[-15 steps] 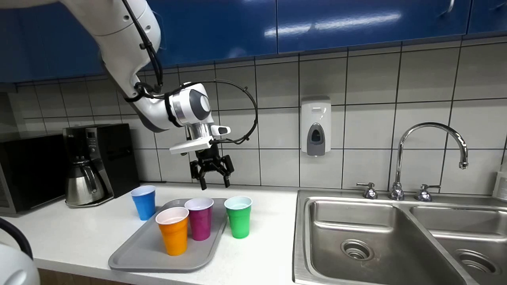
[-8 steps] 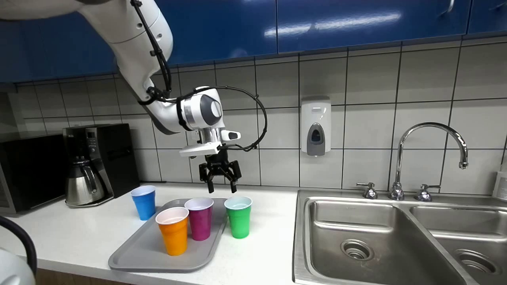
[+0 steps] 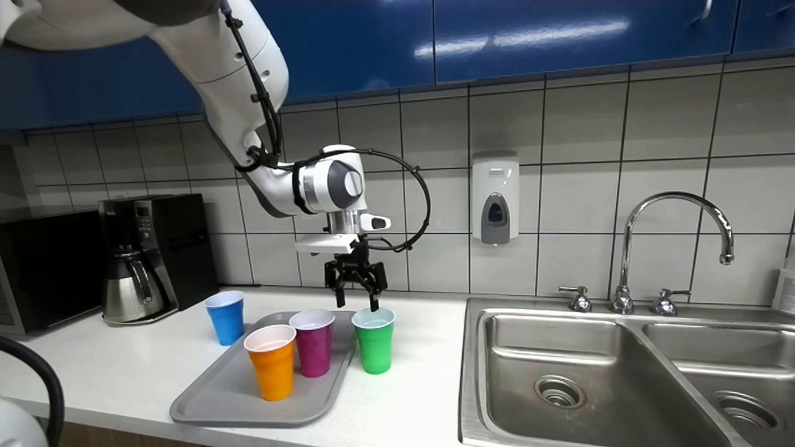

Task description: Put the purple, green and blue cups onto the tray

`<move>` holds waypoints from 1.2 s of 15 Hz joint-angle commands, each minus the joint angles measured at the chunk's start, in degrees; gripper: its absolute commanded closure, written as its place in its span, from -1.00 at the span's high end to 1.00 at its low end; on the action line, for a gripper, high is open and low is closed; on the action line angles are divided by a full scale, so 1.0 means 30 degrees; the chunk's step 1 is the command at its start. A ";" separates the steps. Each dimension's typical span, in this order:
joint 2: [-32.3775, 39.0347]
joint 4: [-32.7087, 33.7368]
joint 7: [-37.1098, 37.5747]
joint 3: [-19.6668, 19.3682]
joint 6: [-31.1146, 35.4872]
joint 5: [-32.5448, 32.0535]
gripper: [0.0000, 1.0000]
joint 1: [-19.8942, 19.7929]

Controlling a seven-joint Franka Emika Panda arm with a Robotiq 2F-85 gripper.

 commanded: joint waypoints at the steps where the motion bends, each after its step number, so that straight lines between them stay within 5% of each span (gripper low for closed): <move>1: 0.0501 0.0490 -0.0075 -0.0064 0.0360 0.0401 1.00 -0.0258; 7: 0.0987 0.0330 0.0113 -0.0408 0.1086 0.0120 1.00 -0.0196; 8: 0.0949 0.0162 0.0028 -0.0400 0.1333 0.0171 0.50 -0.0207; 10: 0.0864 -0.0020 -0.0059 -0.0385 0.1434 0.0172 0.35 -0.0182; 18: 0.0749 -0.0283 0.0168 -0.0475 0.1368 -0.0095 -0.91 -0.0032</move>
